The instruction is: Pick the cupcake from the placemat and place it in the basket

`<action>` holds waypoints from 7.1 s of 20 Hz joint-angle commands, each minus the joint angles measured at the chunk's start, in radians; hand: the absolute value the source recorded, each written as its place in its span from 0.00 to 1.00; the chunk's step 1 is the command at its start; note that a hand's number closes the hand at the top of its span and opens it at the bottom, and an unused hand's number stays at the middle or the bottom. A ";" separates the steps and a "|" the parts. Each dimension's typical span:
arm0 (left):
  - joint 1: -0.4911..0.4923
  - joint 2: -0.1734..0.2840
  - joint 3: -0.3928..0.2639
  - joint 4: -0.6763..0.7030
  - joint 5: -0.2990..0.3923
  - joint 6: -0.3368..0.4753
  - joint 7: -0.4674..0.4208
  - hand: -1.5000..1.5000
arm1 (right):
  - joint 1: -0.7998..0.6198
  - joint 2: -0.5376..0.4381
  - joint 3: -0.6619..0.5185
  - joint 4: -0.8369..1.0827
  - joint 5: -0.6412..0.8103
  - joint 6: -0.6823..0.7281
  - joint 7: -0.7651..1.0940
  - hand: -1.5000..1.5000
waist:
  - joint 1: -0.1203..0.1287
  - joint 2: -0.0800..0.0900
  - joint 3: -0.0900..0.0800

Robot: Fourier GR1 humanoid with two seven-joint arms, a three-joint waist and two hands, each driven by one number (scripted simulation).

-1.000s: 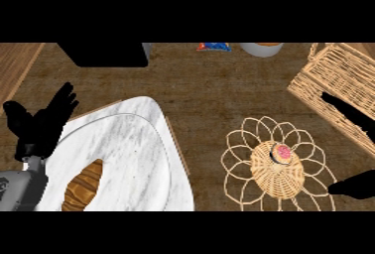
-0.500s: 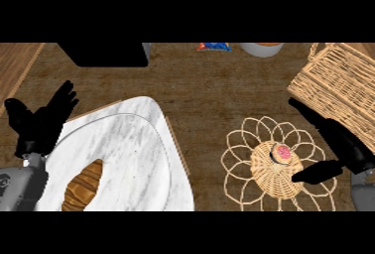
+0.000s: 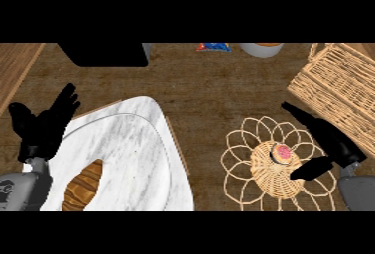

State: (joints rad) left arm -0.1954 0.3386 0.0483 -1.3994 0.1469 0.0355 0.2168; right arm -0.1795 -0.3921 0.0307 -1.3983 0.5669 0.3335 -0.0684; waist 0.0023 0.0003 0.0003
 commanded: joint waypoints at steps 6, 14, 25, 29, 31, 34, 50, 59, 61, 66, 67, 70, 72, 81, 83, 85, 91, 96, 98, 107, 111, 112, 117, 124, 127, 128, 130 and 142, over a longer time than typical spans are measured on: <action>-0.039 -0.044 0.048 0.093 -0.048 -0.026 -0.048 0.50 | 0.022 -0.008 -0.057 0.029 -0.009 0.073 -0.105 0.00 | -0.004 0.000 0.000; -0.026 -0.040 0.088 0.086 -0.044 -0.091 -0.055 0.50 | 0.065 0.041 -0.040 -0.042 0.032 0.076 -0.126 0.00 | -0.004 0.000 0.000; -0.056 -0.049 0.104 -0.004 -0.064 -0.085 0.061 0.50 | -0.001 0.068 -0.041 0.180 0.189 -0.061 -0.188 0.00 | -0.001 0.000 0.000; -0.039 -0.033 0.131 0.043 -0.053 -0.110 0.004 0.50 | 0.043 0.044 0.059 0.055 0.275 -0.028 -0.147 1.00 | -0.005 0.000 -0.001; -0.006 -0.079 0.103 -0.002 -0.078 -0.086 0.001 0.50 | 0.031 0.069 0.043 0.167 0.296 -0.105 -0.229 1.00 | -0.001 0.000 0.000; 0.029 -0.066 0.119 0.034 -0.089 -0.115 -0.051 0.50 | -0.002 0.113 0.055 0.216 0.335 -0.146 -0.211 1.00 | 0.000 0.000 0.000; -0.077 -0.115 0.065 0.042 -0.122 -0.083 -0.013 0.50 | -0.303 0.391 0.319 0.332 0.257 -0.573 0.852 1.00 | 0.064 0.011 0.001; -0.082 -0.102 0.087 0.069 -0.102 -0.100 -0.003 0.50 | -0.521 0.392 0.450 0.226 0.156 -1.046 0.863 1.00 | 0.048 0.004 0.000; -0.095 -0.044 0.125 0.054 -0.075 -0.133 0.034 0.50 | -0.551 0.392 0.493 0.221 0.256 -1.078 0.955 1.00 | 0.026 -0.003 -0.001; -0.049 -0.072 0.117 0.059 -0.100 -0.101 0.003 0.50 | -0.660 0.392 0.518 0.179 0.427 -1.051 1.255 1.00 | 0.006 -0.006 -0.002; -0.044 -0.078 0.123 0.076 -0.095 -0.104 -0.019 0.50 | -0.704 0.392 0.451 0.207 0.453 -1.007 1.248 1.00 | 0.002 -0.004 -0.002; -0.010 -0.062 0.125 0.015 -0.088 -0.117 0.000 0.50 | -0.758 0.392 0.392 0.163 0.519 -0.888 1.328 1.00 | -0.001 -0.007 -0.001; -0.002 -0.092 0.108 0.012 -0.115 -0.081 -0.013 0.50 | -0.815 0.392 0.348 0.197 0.548 -0.856 1.337 1.00 | 0.003 -0.005 -0.001; -0.029 -0.083 0.115 0.011 -0.104 -0.094 0.024 0.50 | -0.935 0.260 0.118 0.208 0.545 -0.730 1.244 1.00 | -0.005 -0.002 -0.001; -0.038 -0.064 0.129 -0.013 -0.091 -0.103 0.047 0.50 | -0.913 0.230 0.091 0.243 0.555 -0.744 1.210 1.00 | -0.001 -0.001 -0.001; -0.014 -0.086 0.113 -0.025 -0.105 -0.092 0.026 0.50 | -0.963 0.207 0.054 0.280 0.557 -0.701 1.220 1.00 | 0.000 -0.002 -0.001; -0.030 -0.069 0.143 0.003 -0.082 -0.106 0.035 0.50 | -0.960 0.094 -0.013 0.376 0.611 -0.684 1.194 1.00 | -0.005 -0.001 -0.001; -0.057 -0.032 0.161 0.032 -0.070 -0.146 0.026 0.50 | -0.846 0.042 -0.071 0.347 0.575 -0.710 1.111 1.00 | -0.008 -0.001 -0.001; -0.051 -0.093 0.125 0.057 -0.121 -0.085 -0.014 0.50 | -0.824 -0.002 -0.103 0.371 0.537 -0.701 1.047 1.00 | -0.009 0.001 -0.001; 0.028 -0.073 0.133 -0.034 -0.107 -0.123 -0.012 0.50 | -0.606 -0.044 -0.196 0.329 0.420 -0.835 0.846 1.00 | 0.002 0.000 0.000; -0.014 -0.065 0.150 0.021 -0.088 -0.144 -0.008 0.50 | -0.622 -0.034 -0.228 0.438 0.410 -0.922 0.772 1.00 | 0.006 0.003 0.000; 0.007 -0.081 0.153 0.020 -0.099 -0.126 -0.047 0.50 | -0.604 -0.044 -0.226 0.389 0.386 -0.872 0.766 1.00 | 0.003 0.001 0.000; 0.000 -0.115 0.114 -0.013 -0.124 -0.092 0.003 0.50 | -0.574 -0.013 -0.314 0.479 0.412 -1.076 0.829 0.00 | 0.008 0.003 0.000; 0.026 -0.108 0.118 -0.046 -0.118 -0.109 0.021 0.50 | -0.604 -0.080 -0.336 0.580 0.293 -1.050 0.596 0.00 | 0.009 0.002 0.000; 0.025 -0.093 0.132 -0.048 -0.096 -0.133 0.027 0.50 | -0.598 -0.090 -0.370 0.558 0.238 -1.102 0.530 0.00 | 0.008 0.001 0.001; -0.007 -0.087 0.143 -0.016 -0.103 -0.121 0.025 0.50 | -0.568 -0.109 -0.390 0.509 0.223 -1.098 0.550 0.00 | -0.001 0.000 0.000; 0.001 -0.087 0.146 -0.004 -0.115 -0.110 0.007 0.50 | -0.541 -0.090 -0.448 0.480 0.171 -1.179 0.550 0.00 | -0.007 -0.001 0.001; 0.041 -0.086 0.159 -0.042 -0.094 -0.120 0.028 0.50 | -0.129 -0.137 -0.650 -0.074 -0.189 -0.978 0.586 0.00 | -0.044 -0.012 0.000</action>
State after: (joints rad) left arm -0.1710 0.2538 0.2043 -1.4221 0.0467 -0.0828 0.2362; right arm -0.4717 -0.5104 -0.5509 -1.3107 0.5209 -0.7460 0.5298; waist -0.0318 -0.0101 -0.0002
